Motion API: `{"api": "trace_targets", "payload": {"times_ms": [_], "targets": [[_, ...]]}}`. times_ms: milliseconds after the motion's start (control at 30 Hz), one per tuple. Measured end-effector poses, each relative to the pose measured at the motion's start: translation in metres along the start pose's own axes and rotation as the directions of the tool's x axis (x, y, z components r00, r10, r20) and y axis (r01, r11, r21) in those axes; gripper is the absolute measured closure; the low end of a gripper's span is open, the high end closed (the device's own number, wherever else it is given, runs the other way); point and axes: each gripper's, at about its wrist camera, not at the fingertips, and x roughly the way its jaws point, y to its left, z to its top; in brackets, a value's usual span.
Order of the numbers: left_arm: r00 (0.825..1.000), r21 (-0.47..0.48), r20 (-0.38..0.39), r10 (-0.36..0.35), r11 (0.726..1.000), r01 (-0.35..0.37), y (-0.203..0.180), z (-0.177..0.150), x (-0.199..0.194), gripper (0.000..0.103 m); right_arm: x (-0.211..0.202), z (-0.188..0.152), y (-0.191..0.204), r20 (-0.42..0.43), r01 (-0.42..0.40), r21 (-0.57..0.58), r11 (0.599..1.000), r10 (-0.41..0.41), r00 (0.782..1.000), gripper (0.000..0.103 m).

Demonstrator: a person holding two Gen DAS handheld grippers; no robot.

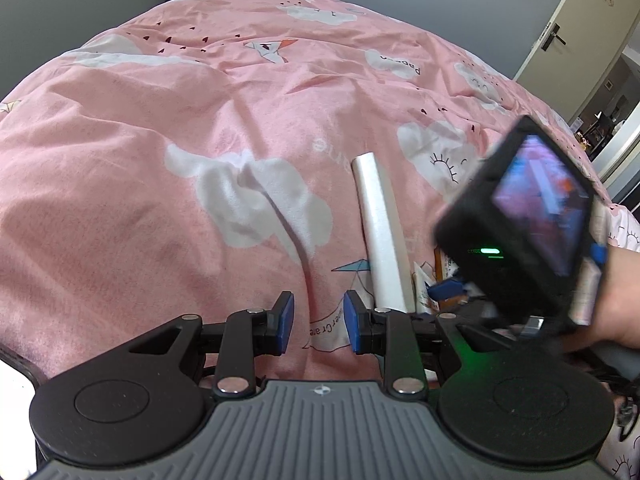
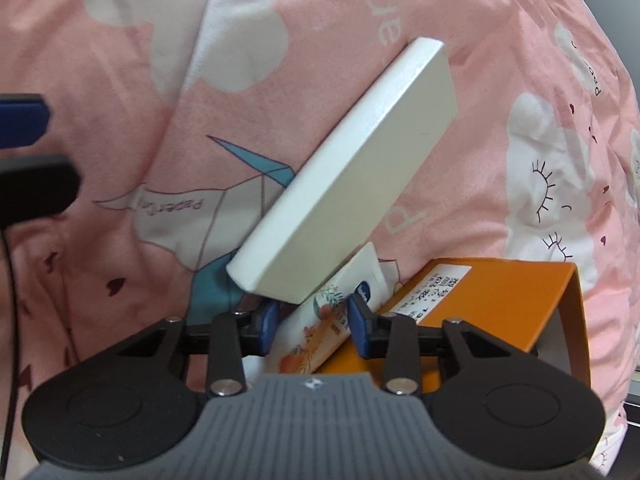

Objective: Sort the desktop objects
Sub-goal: 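Grasp the white-and-blue lotion tube with right tool while left tool reaches the long white box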

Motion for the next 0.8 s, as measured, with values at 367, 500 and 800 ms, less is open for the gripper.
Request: {"api": "trace_targets", "payload": {"times_ms": [367, 500, 800], "targets": [[1.000, 0.020, 0.005, -0.009, 1.000, 0.008, -0.003, 0.000, -0.002, 0.073, -0.061, -0.045, -0.017, 0.208, -0.188, 0.046, 0.981, 0.174, 0.963, 0.090], [1.000, 0.025, 0.003, -0.007, 1.000, 0.007, -0.005, -0.001, -0.002, 0.073, -0.071, -0.043, -0.011, 0.263, -0.213, 0.054, 0.975, 0.192, 0.945, 0.090], [1.000, 0.062, -0.010, -0.001, 0.998, 0.002, -0.009, -0.001, -0.003, 0.073, -0.057, -0.050, -0.017, 0.231, -0.275, 0.075, 0.958, 0.252, 0.940, 0.088]]}}
